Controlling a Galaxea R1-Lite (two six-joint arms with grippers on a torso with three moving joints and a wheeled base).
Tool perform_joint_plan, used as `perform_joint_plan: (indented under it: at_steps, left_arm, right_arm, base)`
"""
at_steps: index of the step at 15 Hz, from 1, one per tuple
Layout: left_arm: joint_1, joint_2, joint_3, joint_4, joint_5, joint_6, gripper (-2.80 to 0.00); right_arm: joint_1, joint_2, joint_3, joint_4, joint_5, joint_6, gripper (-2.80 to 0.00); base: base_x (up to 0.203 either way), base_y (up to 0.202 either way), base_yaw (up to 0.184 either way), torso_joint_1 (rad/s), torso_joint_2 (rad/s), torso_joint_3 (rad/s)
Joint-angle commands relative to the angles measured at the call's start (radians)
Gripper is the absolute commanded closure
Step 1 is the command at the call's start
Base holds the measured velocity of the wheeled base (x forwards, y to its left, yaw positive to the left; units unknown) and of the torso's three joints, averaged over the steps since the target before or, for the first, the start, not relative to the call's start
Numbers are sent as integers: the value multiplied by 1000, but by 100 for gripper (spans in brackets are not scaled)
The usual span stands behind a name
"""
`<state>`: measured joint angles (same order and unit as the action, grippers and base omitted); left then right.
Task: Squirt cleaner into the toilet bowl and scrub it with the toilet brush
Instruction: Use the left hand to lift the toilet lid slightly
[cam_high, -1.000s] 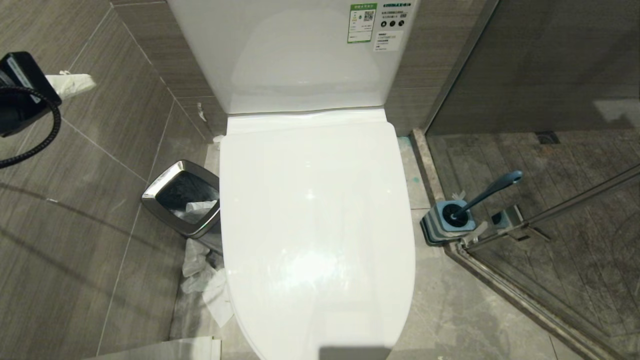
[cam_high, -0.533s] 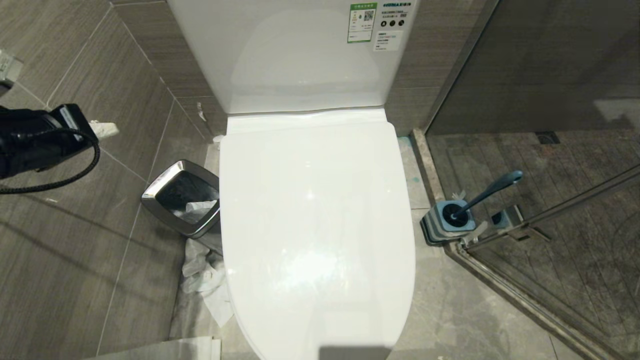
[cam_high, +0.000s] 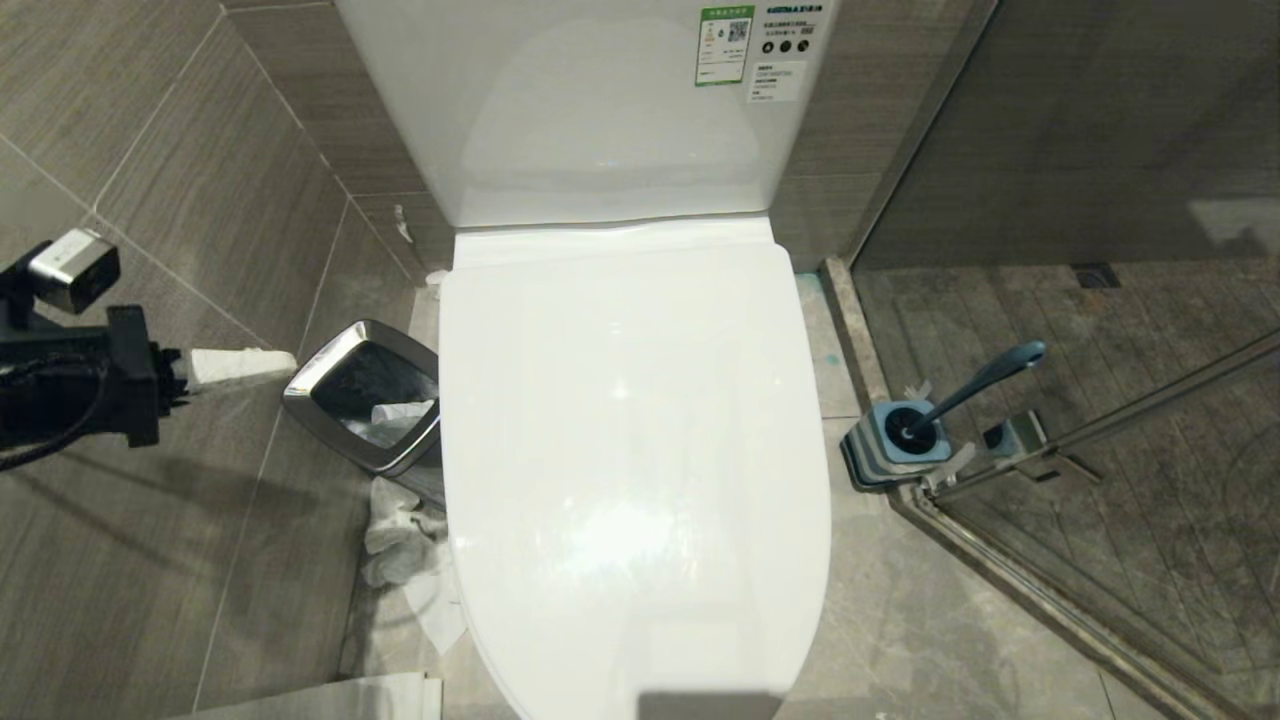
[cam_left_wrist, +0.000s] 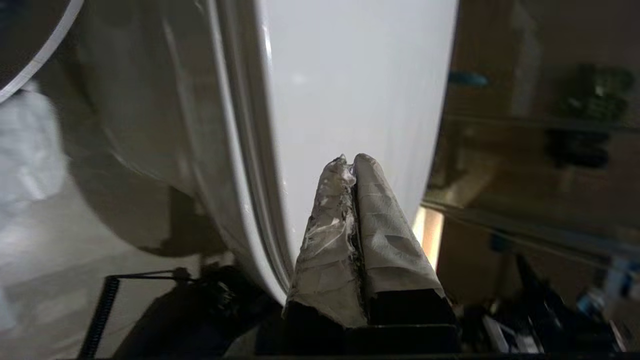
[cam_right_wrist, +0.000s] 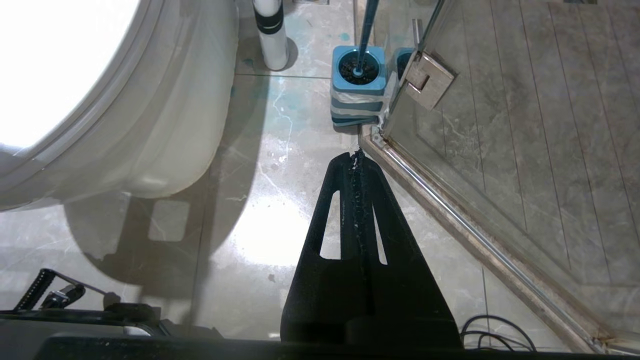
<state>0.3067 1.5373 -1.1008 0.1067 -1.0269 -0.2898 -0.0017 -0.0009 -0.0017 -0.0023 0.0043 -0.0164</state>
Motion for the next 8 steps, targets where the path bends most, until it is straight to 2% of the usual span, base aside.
perform_joint_plan:
  at_steps: [1, 3, 4, 6, 8]
  left_arm:
    - [20, 10, 117, -21, -93, 82, 0]
    - [22, 15, 220, -26, -109, 184, 0]
    - [23, 14, 271, -28, -112, 214, -280]
    - [24, 19, 346, -30, -130, 257, -280]
    - [19, 37, 356, -33, -190, 268, -280]
  right_arm:
    - [0, 1, 0, -1, 0, 0, 0]
    - [0, 1, 0, 0, 0, 0, 0]
    - [0, 1, 0, 1, 0, 0, 0]
    - [0, 1, 0, 0, 0, 0, 0]
    - [0, 1, 0, 1, 0, 0, 0]
  base:
    - [0, 0, 0, 0, 0, 0]
    - [0, 0, 0, 0, 0, 0]
    - [0, 0, 0, 0, 0, 0]
    - [0, 0, 0, 0, 0, 0]
    - [0, 0, 0, 0, 0, 0]
